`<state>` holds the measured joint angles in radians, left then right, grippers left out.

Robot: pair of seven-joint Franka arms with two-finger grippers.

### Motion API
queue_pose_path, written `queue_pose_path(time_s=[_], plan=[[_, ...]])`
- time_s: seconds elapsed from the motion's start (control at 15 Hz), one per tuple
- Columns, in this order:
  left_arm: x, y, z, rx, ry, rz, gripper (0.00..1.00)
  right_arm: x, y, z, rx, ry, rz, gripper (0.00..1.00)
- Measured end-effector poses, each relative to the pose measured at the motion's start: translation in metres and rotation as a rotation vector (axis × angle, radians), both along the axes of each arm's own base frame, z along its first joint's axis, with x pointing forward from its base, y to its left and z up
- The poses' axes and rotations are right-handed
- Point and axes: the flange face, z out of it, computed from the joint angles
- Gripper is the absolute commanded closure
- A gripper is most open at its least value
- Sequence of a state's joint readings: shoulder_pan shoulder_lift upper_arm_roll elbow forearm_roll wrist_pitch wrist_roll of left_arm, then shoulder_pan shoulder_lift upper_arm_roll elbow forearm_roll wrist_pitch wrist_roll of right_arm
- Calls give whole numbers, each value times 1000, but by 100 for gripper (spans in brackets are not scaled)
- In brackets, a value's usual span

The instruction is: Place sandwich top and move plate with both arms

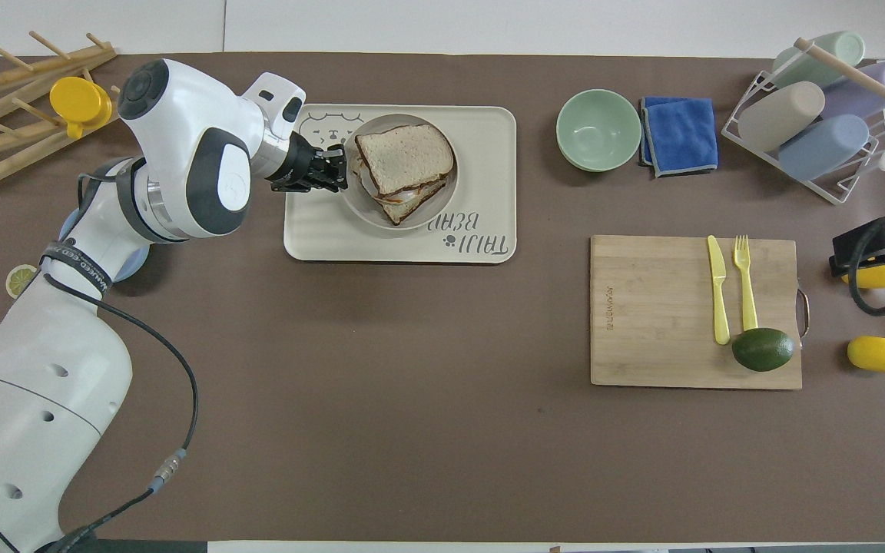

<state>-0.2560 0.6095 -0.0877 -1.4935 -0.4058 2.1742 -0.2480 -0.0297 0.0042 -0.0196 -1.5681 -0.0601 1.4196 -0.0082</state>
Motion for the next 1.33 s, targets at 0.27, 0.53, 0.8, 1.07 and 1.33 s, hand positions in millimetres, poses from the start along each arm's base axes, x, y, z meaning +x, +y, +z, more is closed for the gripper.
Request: queue_pose_path(time_s=[0.27, 0.53, 0.8, 1.07, 1.33], plan=[[1, 6, 3, 7, 4, -3, 0, 0, 1, 0, 0, 0, 2, 0], [10, 23, 26, 2, 31, -8, 0, 0, 2, 0, 0, 0, 4, 0], [9, 66, 102, 10, 4, 14, 0, 0, 4, 0, 0, 0, 9, 0], [-17, 116, 179, 150, -5, -8, 0, 0, 4, 0, 0, 1, 8, 0], [-52, 142, 243, 252, -7, -26, 0, 0, 4, 0, 0, 1, 8, 0]])
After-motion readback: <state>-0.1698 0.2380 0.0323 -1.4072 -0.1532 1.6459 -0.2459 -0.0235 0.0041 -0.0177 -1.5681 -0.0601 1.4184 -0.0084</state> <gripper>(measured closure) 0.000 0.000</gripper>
